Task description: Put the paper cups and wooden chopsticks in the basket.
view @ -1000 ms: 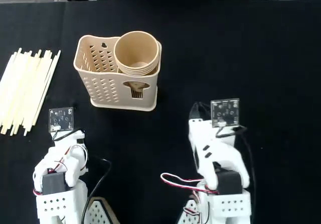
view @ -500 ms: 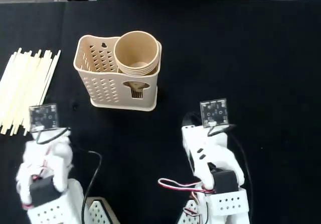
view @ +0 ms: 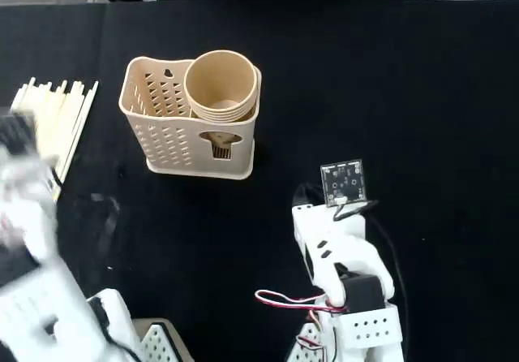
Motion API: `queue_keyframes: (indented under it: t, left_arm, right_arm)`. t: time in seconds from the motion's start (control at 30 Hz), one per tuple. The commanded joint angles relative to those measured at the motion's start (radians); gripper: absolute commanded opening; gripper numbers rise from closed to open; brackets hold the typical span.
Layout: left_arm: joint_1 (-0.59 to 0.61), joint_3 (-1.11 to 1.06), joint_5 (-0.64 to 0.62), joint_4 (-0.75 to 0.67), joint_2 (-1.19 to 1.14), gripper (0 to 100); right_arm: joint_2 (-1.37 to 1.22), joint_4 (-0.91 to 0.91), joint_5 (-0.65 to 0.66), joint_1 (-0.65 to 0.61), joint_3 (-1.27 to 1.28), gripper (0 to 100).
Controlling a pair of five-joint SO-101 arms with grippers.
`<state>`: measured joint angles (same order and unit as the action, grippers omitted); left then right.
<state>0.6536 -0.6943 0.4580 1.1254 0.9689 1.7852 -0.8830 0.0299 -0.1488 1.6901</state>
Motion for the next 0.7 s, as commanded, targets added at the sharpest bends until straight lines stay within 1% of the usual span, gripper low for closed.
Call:
queue_keyframes:
  t: [0.0,0.1,0.23,0.43,0.67]
  left_arm:
    - [0.010,0.317,0.012,0.075,-0.402,12]
    - [0.002,0.510,0.012,0.160,-0.626,16]
    - [-0.004,0.730,0.011,0.207,-0.879,19]
    - [-0.022,0.983,0.008,0.213,-1.185,21]
    - [-0.064,1.253,0.008,0.213,-1.461,21]
  right_arm:
    - [0.012,-0.003,0.009,-0.011,-0.001,1.5]
    - [0.012,-0.003,0.009,-0.011,-0.001,1.5]
    - [0.012,-0.003,0.009,-0.011,-0.001,1.5]
    - [0.012,-0.003,0.009,-0.012,-0.001,1.5]
    - [0.010,-0.003,0.009,-0.012,-0.001,1.5]
